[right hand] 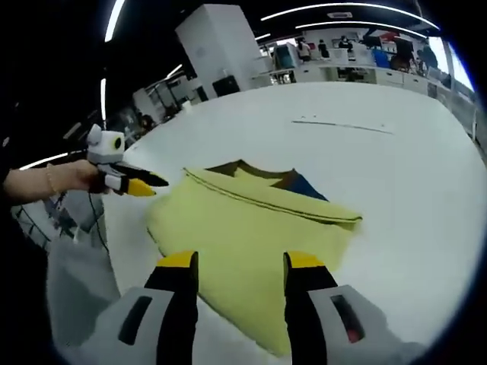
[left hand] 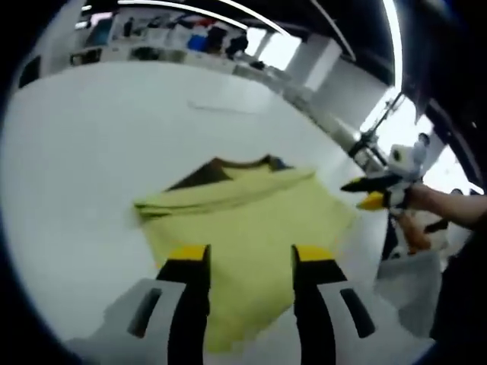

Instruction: Fold the garment on the visible template until the final outline fits inside the template.

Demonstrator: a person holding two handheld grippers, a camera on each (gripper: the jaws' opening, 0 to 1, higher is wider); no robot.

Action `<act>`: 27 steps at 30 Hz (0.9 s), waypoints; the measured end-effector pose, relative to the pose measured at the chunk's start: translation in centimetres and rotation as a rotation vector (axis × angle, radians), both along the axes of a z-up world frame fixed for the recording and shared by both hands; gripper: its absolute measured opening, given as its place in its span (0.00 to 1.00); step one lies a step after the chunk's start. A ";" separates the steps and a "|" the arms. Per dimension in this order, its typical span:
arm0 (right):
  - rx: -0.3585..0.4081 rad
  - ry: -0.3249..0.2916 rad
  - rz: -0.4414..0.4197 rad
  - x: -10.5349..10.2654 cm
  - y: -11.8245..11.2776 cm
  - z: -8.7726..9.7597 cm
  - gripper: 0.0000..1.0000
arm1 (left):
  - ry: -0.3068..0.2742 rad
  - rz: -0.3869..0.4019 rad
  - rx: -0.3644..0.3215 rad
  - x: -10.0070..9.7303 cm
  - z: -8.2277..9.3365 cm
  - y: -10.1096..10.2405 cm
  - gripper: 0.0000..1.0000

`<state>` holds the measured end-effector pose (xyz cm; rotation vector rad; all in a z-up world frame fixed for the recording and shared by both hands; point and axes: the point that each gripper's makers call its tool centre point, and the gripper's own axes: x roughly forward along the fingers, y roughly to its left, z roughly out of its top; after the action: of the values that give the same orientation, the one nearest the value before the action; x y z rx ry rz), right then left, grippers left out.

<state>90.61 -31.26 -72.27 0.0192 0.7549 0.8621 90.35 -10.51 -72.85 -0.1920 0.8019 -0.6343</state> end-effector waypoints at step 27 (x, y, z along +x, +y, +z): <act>-0.094 -0.004 -0.033 5.9 1.8 -4.2 0.39 | -0.036 0.020 0.145 5.0 -3.5 0.2 0.30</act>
<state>96.48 -29.44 -76.47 -0.0533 0.7889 0.7943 95.31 -10.34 -76.37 -0.0560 0.8066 -0.5572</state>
